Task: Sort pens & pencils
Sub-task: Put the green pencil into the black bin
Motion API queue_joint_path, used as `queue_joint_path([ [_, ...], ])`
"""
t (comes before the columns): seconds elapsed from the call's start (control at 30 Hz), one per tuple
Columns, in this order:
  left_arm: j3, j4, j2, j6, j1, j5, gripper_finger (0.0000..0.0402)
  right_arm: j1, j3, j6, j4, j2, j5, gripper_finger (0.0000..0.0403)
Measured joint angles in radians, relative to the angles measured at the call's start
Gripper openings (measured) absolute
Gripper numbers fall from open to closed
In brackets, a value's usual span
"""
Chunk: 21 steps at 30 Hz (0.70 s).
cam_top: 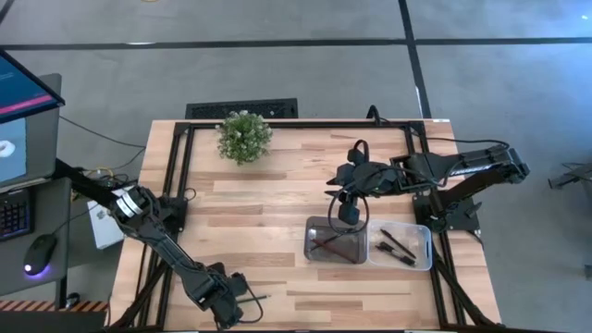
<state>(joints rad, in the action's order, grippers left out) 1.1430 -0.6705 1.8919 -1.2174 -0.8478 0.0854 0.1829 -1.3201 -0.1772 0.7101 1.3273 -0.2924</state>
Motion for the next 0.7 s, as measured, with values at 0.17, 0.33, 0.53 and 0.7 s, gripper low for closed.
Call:
queue_joint_path([
  [0.17,-0.002,0.006,-0.001,-0.019,-0.003,-0.027,0.0236,0.0,0.0,-0.022,0.0,0.0,0.002,0.0138],
  [0.33,-0.003,0.006,0.0,-0.031,-0.005,-0.054,0.0236,0.0,0.0,-0.033,0.001,0.0,0.003,0.0138],
  [0.53,-0.004,0.007,0.001,-0.032,-0.005,-0.059,0.0236,0.0,0.0,-0.033,0.001,0.0,0.003,0.0138],
  [0.7,-0.004,0.002,0.002,-0.042,-0.005,-0.069,0.0236,0.0,0.0,-0.034,0.001,0.0,0.003,0.0138],
])
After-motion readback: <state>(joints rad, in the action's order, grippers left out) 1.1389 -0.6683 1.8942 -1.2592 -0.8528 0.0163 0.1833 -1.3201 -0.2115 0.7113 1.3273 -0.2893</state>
